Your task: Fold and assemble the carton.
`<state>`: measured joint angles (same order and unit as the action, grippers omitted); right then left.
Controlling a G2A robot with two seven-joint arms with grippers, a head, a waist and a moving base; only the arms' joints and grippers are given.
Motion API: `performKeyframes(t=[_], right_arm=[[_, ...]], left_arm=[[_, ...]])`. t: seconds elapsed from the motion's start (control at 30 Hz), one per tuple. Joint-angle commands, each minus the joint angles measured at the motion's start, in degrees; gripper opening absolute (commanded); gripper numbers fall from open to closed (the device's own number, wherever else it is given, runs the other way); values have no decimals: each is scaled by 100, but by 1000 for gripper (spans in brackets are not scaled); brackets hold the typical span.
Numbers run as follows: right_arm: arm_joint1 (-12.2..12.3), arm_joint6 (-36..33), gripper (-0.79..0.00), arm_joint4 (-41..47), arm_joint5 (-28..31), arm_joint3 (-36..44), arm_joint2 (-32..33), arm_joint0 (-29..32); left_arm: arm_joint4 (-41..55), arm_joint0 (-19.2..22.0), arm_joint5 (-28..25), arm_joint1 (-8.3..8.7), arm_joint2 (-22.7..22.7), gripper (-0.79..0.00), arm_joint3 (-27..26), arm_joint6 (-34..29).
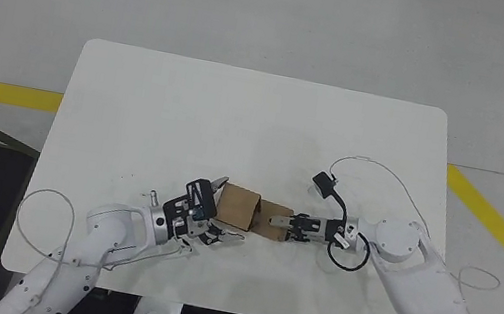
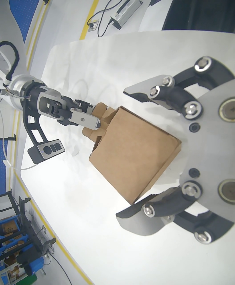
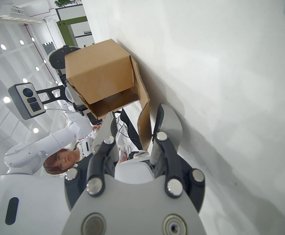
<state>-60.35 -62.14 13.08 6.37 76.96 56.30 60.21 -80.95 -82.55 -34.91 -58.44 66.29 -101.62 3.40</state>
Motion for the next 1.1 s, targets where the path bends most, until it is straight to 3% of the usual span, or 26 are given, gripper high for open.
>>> performKeyframes(t=[0.0,0.43,0.7,1.07], right_arm=[[-17,11,-440,17,30,-61,-31,-47],[-126,165,-468,474,419,-139,-87,-210],[-163,28,-456,575,330,31,-148,-277],[-8,-12,-425,-200,75,-47,258,-302]], left_arm=[[-1,-7,-28,5,26,0,-2,10],[-46,-23,-38,8,60,0,86,-113],[-150,-6,69,-6,9,0,36,-221],[-163,-23,151,-20,-23,0,6,-350]])
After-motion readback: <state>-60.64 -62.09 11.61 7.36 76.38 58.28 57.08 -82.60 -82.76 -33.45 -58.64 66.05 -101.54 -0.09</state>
